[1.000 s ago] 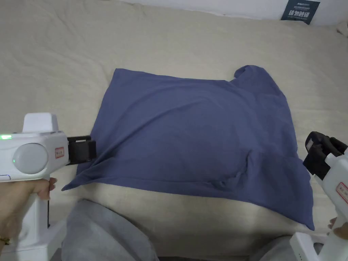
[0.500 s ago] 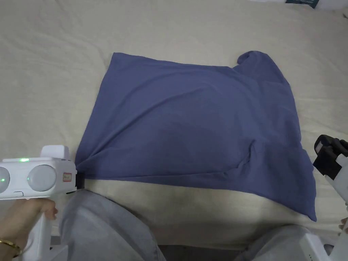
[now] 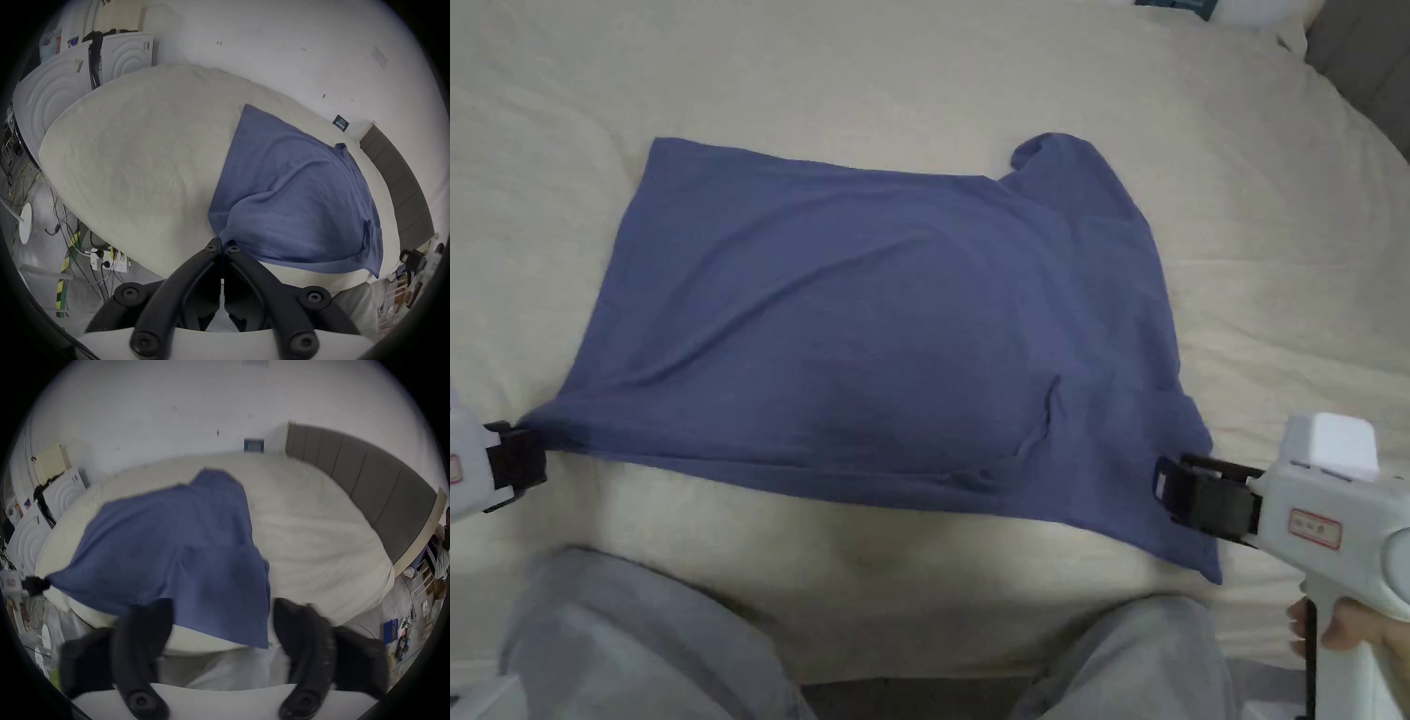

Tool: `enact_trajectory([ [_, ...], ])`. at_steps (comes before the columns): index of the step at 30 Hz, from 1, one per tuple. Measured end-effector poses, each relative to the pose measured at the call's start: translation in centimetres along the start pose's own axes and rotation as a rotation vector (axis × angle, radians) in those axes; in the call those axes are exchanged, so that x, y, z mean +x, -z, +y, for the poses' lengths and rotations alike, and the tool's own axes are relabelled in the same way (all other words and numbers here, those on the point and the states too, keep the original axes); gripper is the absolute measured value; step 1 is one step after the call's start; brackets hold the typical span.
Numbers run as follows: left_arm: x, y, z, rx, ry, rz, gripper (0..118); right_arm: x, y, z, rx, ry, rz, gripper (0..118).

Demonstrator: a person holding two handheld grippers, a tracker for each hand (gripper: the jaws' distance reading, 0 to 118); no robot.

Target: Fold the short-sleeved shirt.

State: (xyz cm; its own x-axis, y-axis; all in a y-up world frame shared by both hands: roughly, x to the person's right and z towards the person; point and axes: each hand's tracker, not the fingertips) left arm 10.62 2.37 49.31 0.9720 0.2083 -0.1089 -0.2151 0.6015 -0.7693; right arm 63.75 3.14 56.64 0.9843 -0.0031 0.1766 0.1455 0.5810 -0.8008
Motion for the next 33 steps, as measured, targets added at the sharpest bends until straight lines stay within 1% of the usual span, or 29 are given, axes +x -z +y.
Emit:
enact_trajectory([
  [2, 0.6, -0.1, 0.1, -0.001, 0.027, 0.016, 1, 0.6, 1.3, -0.6, -0.048, -0.026, -0.034, 105],
  [3, 0.7, -0.2, 0.1, -0.002, 0.029, 0.019, 1, 0.9, 2.1, -0.9, -0.072, -0.029, -0.046, 109],
  [5, 0.7, -0.4, 0.2, -0.002, 0.018, 0.006, 1, 1.7, 4.1, -1.6, -0.150, 0.003, -0.066, 113],
  [7, 0.8, -0.6, 0.3, -0.004, 0.005, 0.001, 1, 2.0, 6.0, -2.2, -0.228, 0.028, -0.109, 113],
  [8, 1.0, -0.7, 0.3, -0.004, 0.008, 0.004, 1, 1.8, 6.4, -2.6, -0.232, 0.043, -0.126, 113],
  [10, 1.2, -0.8, 0.4, -0.003, 0.019, 0.021, 1, 1.8, 7.3, -3.0, -0.217, 0.048, -0.110, 111],
  [11, 1.3, -0.8, 0.5, -0.006, 0.023, 0.033, 1, 1.7, 7.6, -3.1, -0.218, 0.053, -0.106, 99],
  [12, 1.3, -0.7, 0.5, -0.007, 0.021, 0.037, 1, 1.7, 7.8, -3.2, -0.218, 0.060, -0.094, 80],
  [13, 1.3, -0.7, 0.5, -0.007, 0.014, 0.039, 1, 1.6, 8.0, -3.2, -0.221, 0.068, -0.080, 54],
  [14, 1.4, -0.5, 0.5, -0.009, 0.008, 0.041, 1, 1.5, 8.1, -3.1, -0.235, 0.091, -0.044, 27],
  [15, 1.6, -0.4, 0.6, -0.011, 0.004, 0.048, 1, 1.5, 7.9, -2.9, -0.240, 0.112, -0.008, 17],
  [16, 1.7, -0.4, 0.6, -0.012, 0.002, 0.053, 1, 1.6, 7.7, -2.7, -0.240, 0.114, -0.003, 13],
  [18, 1.9, -0.2, 0.8, -0.014, -0.003, 0.058, 1, 1.8, 6.4, -2.0, -0.244, 0.084, 0.018, 11],
  [20, 2.0, -0.2, 1.3, -0.015, -0.001, 0.054, 1, 2.7, 5.2, -1.0, -0.219, 0.072, 0.027, 11],
  [21, 2.0, -0.3, 1.6, -0.010, 0.006, 0.050, 1, 3.1, 4.3, -0.2, -0.214, 0.082, 0.031, 11],
  [23, 2.4, -0.5, 2.7, -0.001, 0.016, 0.042, 1, 4.1, 2.6, 1.9, -0.185, 0.136, 0.100, 11],
  [24, 2.4, -0.4, 3.4, 0.010, 0.000, 0.031, 1, 4.5, 1.8, 3.0, -0.172, 0.149, 0.122, 11],
  [27, 2.4, 0.4, 6.3, 0.053, -0.065, -0.001, 1, 4.8, 0.6, 6.8, -0.102, 0.176, 0.149, 11],
  [29, 3.0, 1.2, 8.3, 0.077, -0.078, 0.004, 1, 4.7, 1.5, 9.5, -0.079, 0.169, 0.138, 11],
  [31, 3.4, 2.9, 10.3, 0.120, -0.096, -0.016, 1, 4.0, 2.7, 12.0, -0.058, 0.147, 0.106, 11],
  [33, 4.1, 4.6, 12.3, 0.118, -0.116, -0.013, 1, 3.3, 4.7, 14.5, -0.053, 0.146, 0.095, 11],
])
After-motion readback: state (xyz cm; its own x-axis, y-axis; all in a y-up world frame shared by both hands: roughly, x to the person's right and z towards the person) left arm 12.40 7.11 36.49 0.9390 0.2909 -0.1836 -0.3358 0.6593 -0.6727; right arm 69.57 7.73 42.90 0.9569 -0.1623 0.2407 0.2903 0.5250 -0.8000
